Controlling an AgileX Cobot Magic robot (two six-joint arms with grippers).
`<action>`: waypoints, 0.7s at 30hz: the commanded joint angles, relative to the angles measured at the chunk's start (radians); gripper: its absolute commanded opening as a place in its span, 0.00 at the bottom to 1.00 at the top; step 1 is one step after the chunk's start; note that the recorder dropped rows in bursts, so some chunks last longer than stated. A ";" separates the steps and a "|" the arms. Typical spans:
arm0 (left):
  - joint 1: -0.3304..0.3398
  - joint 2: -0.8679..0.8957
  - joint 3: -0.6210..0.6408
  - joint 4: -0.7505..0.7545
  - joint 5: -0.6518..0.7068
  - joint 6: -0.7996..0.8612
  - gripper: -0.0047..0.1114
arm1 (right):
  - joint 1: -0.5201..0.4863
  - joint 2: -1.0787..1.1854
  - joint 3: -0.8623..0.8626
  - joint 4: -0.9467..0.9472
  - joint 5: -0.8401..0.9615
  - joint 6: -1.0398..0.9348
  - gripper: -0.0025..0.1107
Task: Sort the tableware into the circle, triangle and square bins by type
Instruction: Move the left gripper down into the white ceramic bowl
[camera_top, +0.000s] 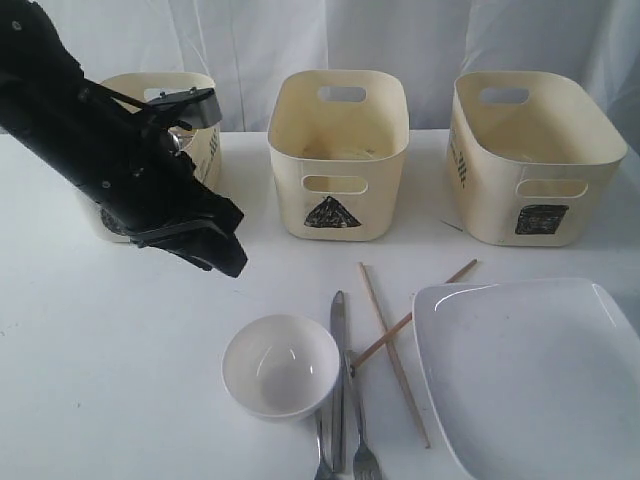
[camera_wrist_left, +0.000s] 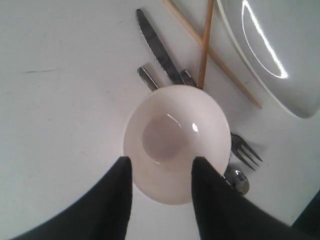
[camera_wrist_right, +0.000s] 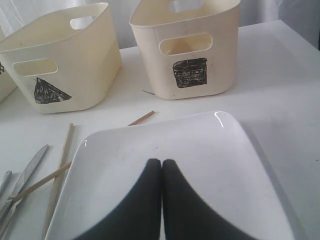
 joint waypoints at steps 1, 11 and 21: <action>-0.042 -0.009 0.007 0.007 -0.018 -0.011 0.46 | 0.000 -0.003 0.006 -0.002 -0.005 0.003 0.02; -0.050 0.016 0.016 0.017 -0.015 -0.039 0.56 | 0.000 -0.003 0.006 -0.002 -0.005 0.003 0.02; -0.051 0.079 0.041 0.017 -0.038 -0.030 0.56 | 0.000 -0.003 0.006 -0.002 -0.005 0.003 0.02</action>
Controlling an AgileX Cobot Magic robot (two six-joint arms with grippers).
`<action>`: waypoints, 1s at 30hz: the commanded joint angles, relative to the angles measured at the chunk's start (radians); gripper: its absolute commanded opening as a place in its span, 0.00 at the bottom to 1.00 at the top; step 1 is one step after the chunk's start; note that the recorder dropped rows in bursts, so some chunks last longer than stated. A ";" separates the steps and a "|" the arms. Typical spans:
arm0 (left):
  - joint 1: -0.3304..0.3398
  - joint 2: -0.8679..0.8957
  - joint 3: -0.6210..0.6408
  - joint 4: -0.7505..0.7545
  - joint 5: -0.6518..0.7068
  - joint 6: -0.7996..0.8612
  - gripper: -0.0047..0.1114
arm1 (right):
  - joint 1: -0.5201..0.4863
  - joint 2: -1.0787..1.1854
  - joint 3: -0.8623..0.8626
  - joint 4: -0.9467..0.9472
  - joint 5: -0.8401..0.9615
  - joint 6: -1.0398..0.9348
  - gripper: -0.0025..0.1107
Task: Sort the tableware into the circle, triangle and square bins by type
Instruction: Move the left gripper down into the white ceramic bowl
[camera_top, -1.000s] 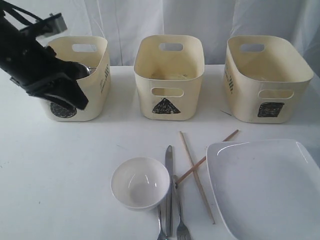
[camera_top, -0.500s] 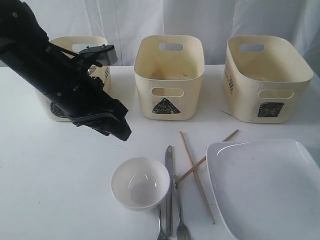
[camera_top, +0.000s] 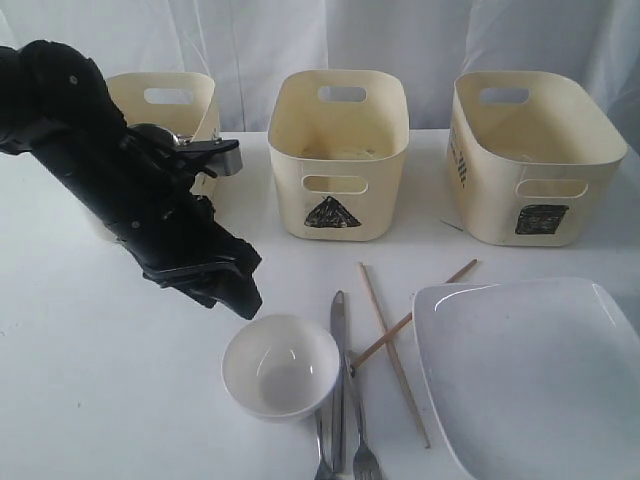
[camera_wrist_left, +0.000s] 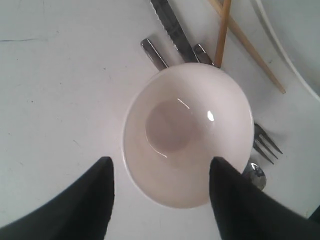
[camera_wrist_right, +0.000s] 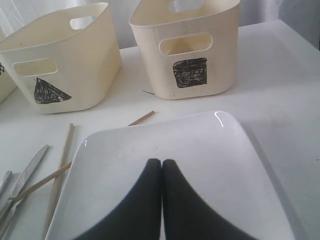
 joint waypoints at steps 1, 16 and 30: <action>-0.008 -0.002 0.005 -0.009 -0.008 0.001 0.56 | 0.000 -0.003 0.006 -0.002 -0.005 0.003 0.02; -0.021 0.062 0.005 -0.004 -0.040 0.001 0.68 | 0.000 -0.003 0.006 -0.002 -0.005 0.003 0.02; -0.021 0.132 0.005 -0.006 -0.040 0.020 0.67 | 0.000 -0.003 0.006 -0.002 -0.005 0.003 0.02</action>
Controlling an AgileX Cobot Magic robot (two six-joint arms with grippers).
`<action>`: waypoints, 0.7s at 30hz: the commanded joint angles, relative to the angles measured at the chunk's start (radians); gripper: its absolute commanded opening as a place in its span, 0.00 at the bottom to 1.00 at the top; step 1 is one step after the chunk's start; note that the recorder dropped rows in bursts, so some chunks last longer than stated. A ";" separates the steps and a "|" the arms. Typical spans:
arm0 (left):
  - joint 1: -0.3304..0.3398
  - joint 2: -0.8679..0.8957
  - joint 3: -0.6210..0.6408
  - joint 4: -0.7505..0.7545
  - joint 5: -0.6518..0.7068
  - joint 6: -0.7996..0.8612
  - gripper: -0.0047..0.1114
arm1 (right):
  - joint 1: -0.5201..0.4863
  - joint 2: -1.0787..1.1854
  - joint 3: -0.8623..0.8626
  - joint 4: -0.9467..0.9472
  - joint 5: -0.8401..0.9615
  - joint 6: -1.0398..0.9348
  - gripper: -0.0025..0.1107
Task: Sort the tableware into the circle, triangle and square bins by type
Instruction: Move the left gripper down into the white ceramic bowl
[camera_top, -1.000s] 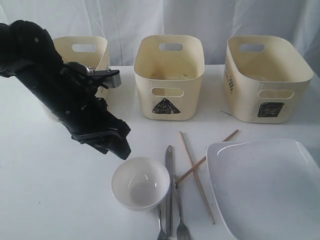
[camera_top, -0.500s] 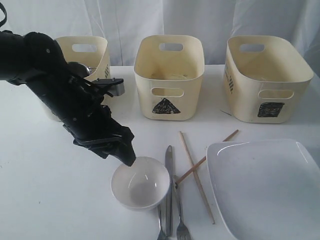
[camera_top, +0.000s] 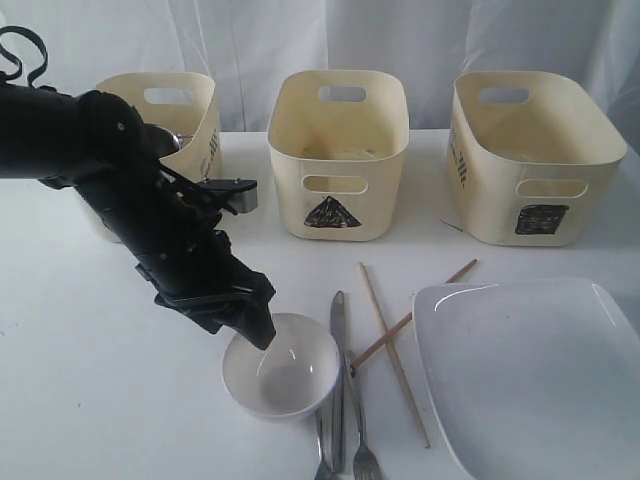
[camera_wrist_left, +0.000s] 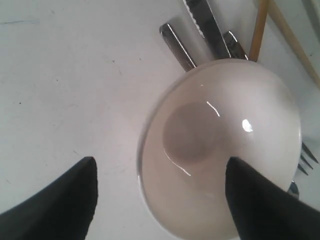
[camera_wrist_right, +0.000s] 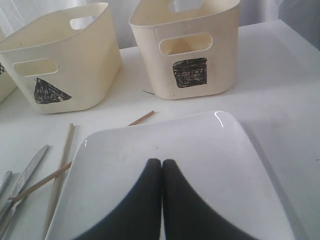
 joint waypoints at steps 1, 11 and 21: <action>-0.003 0.011 0.002 -0.008 0.009 0.014 0.67 | 0.000 -0.003 0.006 -0.002 -0.005 0.003 0.02; -0.003 0.050 0.002 -0.010 -0.005 0.019 0.67 | 0.000 -0.003 0.006 -0.002 -0.005 0.003 0.02; -0.008 0.092 0.002 -0.020 -0.009 0.019 0.67 | 0.000 -0.003 0.006 -0.002 -0.005 0.003 0.02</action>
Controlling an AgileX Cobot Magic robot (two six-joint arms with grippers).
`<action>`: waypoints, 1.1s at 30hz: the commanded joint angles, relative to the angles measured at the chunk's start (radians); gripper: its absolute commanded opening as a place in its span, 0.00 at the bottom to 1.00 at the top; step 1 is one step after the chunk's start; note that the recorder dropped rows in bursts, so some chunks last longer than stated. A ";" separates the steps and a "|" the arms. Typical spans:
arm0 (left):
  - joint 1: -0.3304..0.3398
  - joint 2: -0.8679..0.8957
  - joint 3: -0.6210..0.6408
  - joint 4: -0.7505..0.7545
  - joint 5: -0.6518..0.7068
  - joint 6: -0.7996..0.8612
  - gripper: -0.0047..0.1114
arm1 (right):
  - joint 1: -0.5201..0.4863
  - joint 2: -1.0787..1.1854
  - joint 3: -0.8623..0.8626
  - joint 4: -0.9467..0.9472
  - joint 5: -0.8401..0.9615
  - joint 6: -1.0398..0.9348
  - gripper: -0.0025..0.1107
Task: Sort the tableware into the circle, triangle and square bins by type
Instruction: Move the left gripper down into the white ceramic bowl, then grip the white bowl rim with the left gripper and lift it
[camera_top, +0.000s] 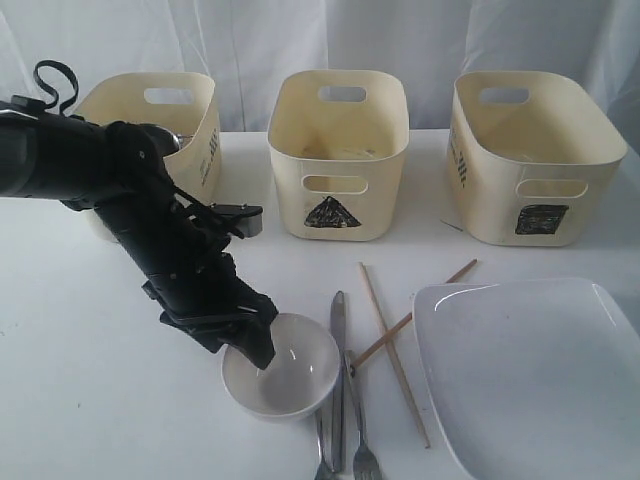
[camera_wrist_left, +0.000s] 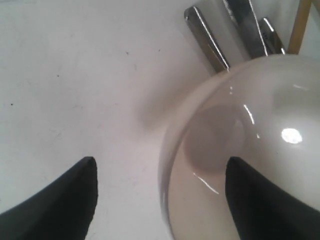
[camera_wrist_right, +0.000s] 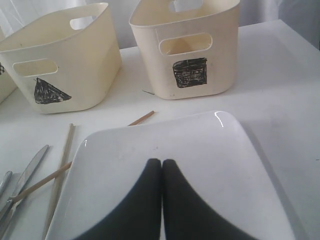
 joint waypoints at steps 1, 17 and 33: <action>-0.006 0.007 0.002 -0.020 0.010 0.004 0.67 | 0.000 -0.003 0.006 -0.002 -0.005 0.003 0.02; -0.006 0.007 0.002 -0.012 0.009 0.034 0.19 | 0.000 -0.003 0.006 -0.002 -0.005 0.021 0.02; 0.002 -0.121 -0.038 0.038 0.021 0.077 0.04 | 0.000 -0.003 0.006 -0.002 -0.005 0.021 0.02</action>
